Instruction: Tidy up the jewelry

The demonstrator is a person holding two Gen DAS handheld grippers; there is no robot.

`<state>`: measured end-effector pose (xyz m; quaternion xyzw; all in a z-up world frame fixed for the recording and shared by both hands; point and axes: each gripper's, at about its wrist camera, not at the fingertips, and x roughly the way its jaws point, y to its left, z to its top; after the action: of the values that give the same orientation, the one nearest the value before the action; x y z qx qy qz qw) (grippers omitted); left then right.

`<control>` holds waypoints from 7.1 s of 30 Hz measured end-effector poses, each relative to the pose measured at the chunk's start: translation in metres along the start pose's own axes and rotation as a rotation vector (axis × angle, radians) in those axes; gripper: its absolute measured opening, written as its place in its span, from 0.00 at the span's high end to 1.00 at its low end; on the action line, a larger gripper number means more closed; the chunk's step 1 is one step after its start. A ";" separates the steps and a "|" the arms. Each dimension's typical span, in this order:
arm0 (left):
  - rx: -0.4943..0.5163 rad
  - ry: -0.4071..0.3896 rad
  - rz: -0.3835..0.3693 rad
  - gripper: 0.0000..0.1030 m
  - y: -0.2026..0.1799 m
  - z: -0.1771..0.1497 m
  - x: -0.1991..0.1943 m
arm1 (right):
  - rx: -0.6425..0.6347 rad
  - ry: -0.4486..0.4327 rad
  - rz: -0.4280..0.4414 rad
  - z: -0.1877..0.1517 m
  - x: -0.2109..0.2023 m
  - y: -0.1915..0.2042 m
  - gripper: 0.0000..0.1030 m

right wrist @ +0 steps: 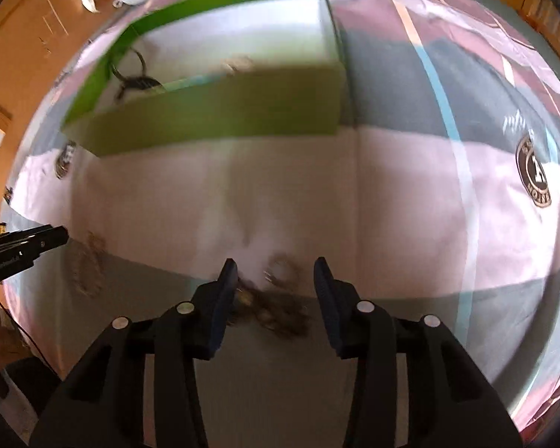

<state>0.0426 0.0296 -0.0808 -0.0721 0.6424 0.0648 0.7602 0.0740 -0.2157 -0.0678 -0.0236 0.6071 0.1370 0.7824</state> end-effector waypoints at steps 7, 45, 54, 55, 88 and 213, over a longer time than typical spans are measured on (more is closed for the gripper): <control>0.075 -0.013 0.019 0.65 -0.023 -0.004 0.010 | -0.042 0.024 -0.045 0.003 0.021 0.018 0.64; 0.090 -0.098 -0.100 0.94 -0.047 -0.006 -0.007 | -0.066 -0.044 0.056 0.009 0.010 0.040 0.79; 0.035 -0.155 -0.208 0.94 -0.020 0.010 -0.031 | -0.062 -0.071 0.081 0.011 0.003 0.043 0.79; 0.019 -0.161 -0.229 0.94 -0.015 0.012 -0.034 | -0.058 -0.077 0.089 0.012 0.001 0.043 0.79; 0.073 -0.054 -0.080 0.78 -0.045 0.004 0.015 | -0.059 -0.105 0.124 0.022 -0.008 0.053 0.79; 0.076 0.010 -0.085 0.60 -0.018 -0.013 -0.003 | -0.016 -0.233 0.050 0.000 -0.006 0.030 0.55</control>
<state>0.0327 0.0092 -0.0797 -0.0709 0.6445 0.0077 0.7612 0.0649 -0.1885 -0.0580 0.0013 0.5113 0.1629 0.8438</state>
